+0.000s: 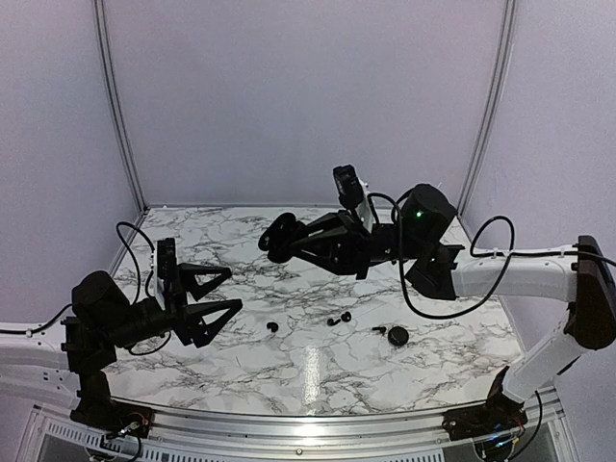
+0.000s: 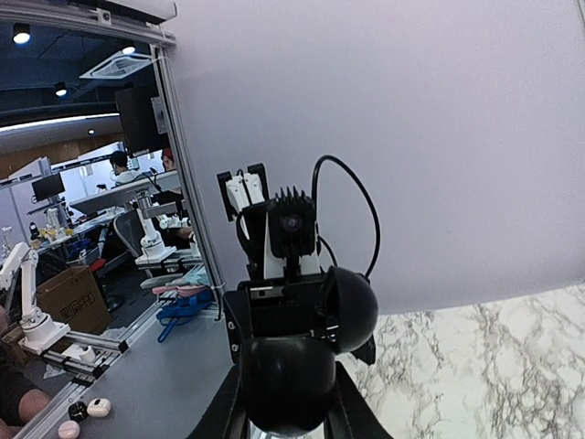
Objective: Insert the wireless bluetooth earbuds into the charging case
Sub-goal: Pass from the right arm to the left
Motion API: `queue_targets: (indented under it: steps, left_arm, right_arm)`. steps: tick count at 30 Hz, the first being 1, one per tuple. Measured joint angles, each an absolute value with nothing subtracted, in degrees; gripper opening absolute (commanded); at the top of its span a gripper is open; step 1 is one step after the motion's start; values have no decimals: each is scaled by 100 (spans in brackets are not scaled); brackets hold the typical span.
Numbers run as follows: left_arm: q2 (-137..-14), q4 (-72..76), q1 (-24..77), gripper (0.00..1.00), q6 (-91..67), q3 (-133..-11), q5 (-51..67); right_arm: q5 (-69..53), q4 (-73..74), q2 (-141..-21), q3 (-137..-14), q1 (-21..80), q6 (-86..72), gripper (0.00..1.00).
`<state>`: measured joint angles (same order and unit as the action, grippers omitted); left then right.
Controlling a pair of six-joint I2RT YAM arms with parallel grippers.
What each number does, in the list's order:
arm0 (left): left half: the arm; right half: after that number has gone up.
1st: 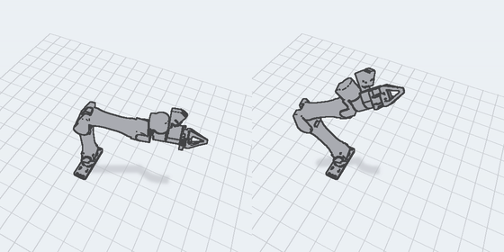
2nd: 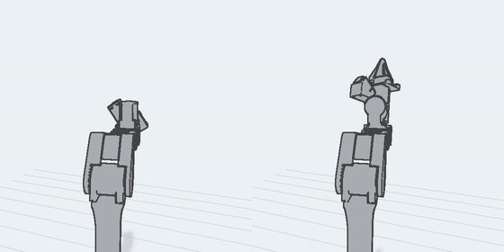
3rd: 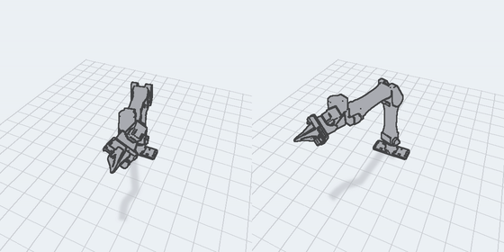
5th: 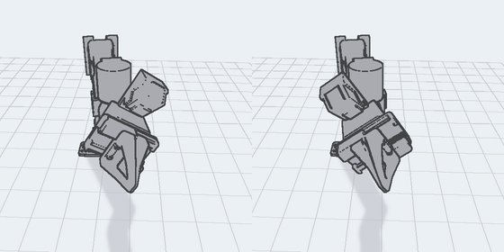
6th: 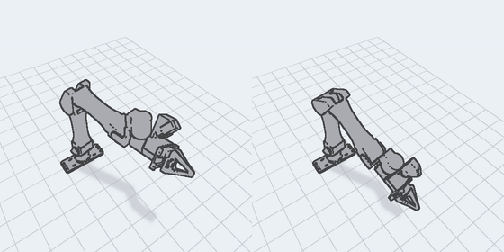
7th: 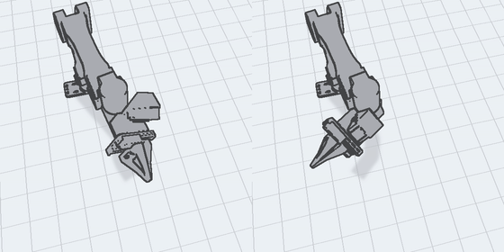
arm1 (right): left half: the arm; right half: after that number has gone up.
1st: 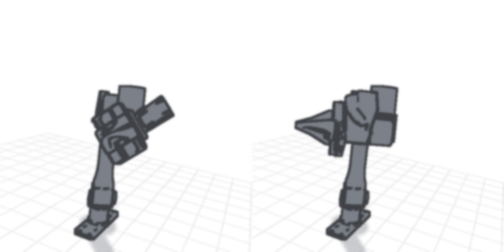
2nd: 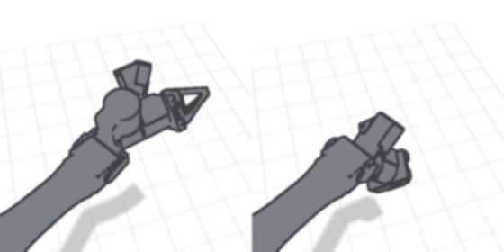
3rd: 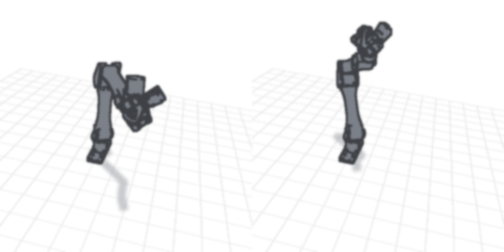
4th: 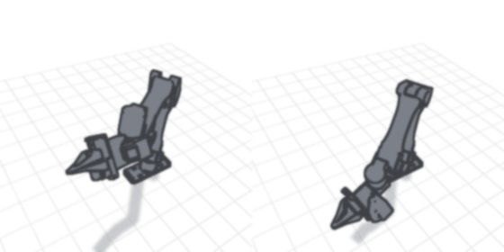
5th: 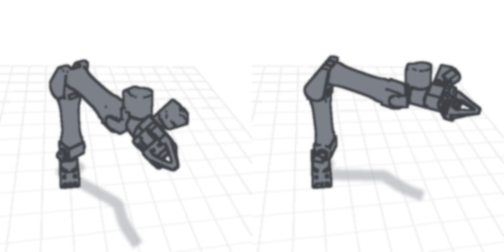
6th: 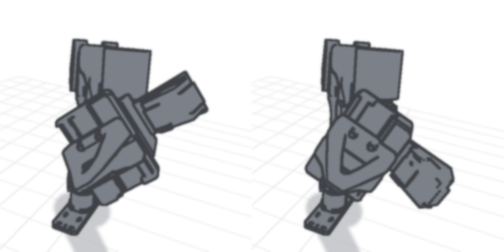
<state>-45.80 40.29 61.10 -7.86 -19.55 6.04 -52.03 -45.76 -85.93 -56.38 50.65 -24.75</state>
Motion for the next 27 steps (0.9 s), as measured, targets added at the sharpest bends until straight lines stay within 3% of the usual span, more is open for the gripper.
queue_targets:
  steps: [11,27]
  left_arm:
    - [-5535,5146,6195,65,-443,-2731,1076]
    - [-6322,6042,6403,56,-425,-3092,1129]
  right_arm:
    - [-4781,-6171,-9111,-5876,5251,-3135,0]
    - [-4480,-6783,-9345,-6058,5533,-3291,0]
